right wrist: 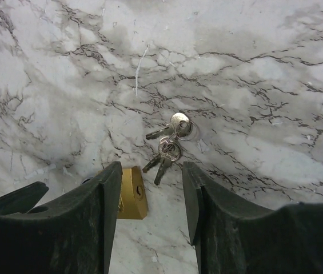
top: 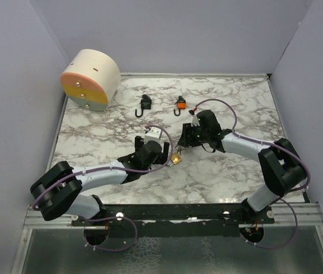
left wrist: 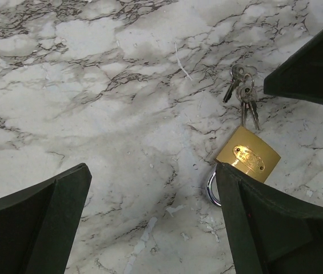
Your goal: Unlock with the key
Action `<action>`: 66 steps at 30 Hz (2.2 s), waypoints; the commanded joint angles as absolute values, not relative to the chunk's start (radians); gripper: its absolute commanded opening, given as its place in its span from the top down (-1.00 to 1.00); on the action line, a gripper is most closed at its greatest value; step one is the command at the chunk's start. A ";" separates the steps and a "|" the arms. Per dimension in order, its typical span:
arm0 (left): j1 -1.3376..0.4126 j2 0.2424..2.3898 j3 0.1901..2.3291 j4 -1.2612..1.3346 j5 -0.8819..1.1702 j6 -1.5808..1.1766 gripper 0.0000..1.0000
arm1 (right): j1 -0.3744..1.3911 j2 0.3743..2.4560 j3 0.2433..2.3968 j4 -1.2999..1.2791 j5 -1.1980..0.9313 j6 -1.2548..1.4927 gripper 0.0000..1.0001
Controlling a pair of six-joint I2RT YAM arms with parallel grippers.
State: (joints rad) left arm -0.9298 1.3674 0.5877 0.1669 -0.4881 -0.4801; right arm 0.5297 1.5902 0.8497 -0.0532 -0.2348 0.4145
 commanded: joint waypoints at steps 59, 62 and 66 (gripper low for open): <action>-0.895 1.259 0.420 0.834 -0.281 -0.136 -0.76 | 0.602 1.235 0.931 -0.069 -0.132 0.253 0.98; -0.859 1.320 0.442 0.888 -0.225 -0.138 -0.69 | 0.603 1.197 0.918 -0.070 -0.154 0.223 0.98; -0.816 1.416 0.434 1.045 -0.134 -0.137 -0.60 | 0.602 1.159 0.925 -0.092 -0.171 0.204 0.98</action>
State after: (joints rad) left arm -0.8509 1.3430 0.4168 0.8349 -0.2592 -0.1623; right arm 0.5964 1.2060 0.9283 -0.0792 -0.1295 0.2466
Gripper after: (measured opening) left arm 0.818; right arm 0.018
